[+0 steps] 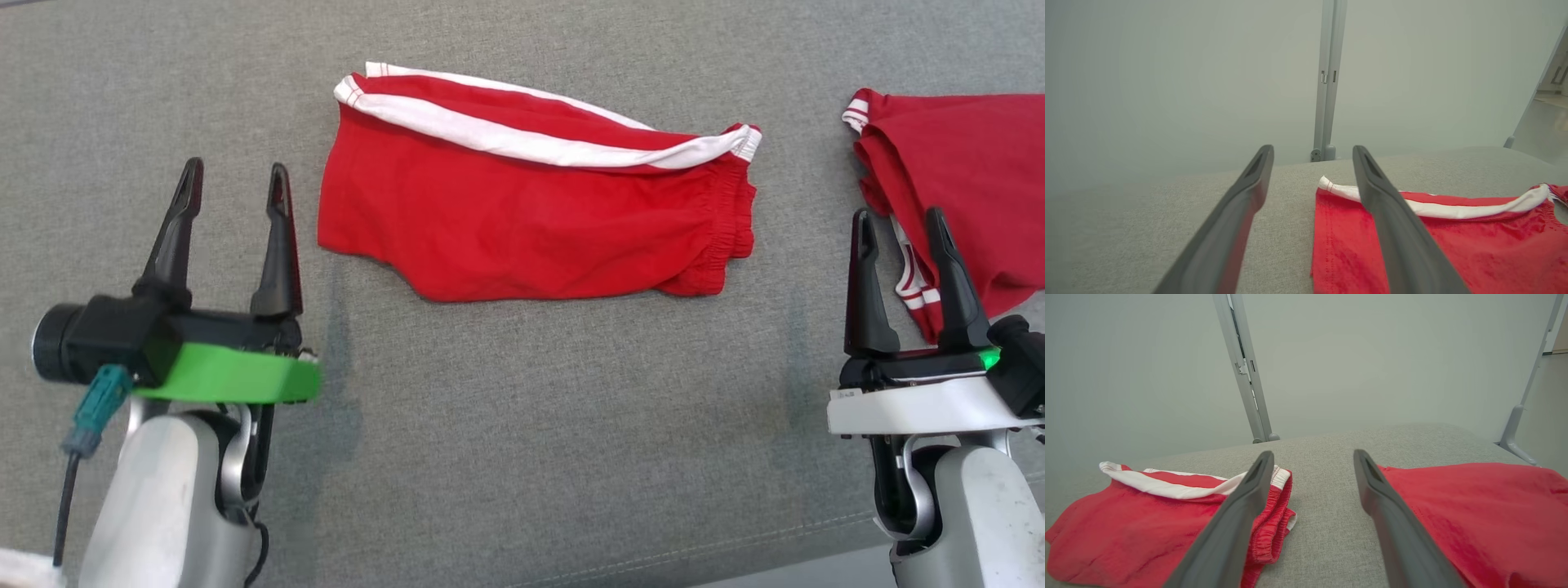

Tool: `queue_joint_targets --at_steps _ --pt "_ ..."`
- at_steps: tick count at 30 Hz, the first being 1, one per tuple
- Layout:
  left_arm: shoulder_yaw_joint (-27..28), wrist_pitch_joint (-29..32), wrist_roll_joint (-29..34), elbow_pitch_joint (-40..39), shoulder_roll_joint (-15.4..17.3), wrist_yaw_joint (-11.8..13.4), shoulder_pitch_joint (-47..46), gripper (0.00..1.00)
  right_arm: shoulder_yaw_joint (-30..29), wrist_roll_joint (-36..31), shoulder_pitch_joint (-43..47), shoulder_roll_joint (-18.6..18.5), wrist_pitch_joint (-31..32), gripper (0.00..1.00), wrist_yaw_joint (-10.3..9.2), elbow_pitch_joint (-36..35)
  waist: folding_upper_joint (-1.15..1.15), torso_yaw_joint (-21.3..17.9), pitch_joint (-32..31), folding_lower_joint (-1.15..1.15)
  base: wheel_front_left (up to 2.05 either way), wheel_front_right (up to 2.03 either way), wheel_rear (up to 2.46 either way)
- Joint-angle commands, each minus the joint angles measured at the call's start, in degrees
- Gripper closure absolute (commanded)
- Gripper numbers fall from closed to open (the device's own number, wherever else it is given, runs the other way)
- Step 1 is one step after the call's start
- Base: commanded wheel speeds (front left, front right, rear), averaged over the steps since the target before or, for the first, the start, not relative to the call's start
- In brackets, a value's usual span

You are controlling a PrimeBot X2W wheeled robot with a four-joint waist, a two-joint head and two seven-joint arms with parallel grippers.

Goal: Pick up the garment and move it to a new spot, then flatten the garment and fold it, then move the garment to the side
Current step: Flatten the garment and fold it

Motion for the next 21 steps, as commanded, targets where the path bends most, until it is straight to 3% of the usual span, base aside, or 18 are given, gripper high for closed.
queue_joint_targets --at_steps 1,10,21 --pt "-0.03 0.21 -0.48 0.35 0.16 -0.4 -1.88 0.0 0.06 0.41 0.03 -0.06 -0.21 0.0 -0.09 -0.06 0.0 -0.15 0.38 0.0 0.0 0.0 0.0" --pt "-3.47 8.67 -5.16 15.24 0.29 -4.57 -13.77 0.0 2.21 1.02 -1.8 0.02 -0.21 0.0 -0.09 0.58 0.0 -3.04 2.7 0.0 0.0 0.0 0.0" --pt "-5.32 15.3 -12.28 36.4 1.52 -5.86 -19.25 0.0 3.2 2.75 -2.31 0.15 -0.21 0.0 -0.09 1.61 0.0 -5.94 4.0 0.0 0.0 0.0 0.0"
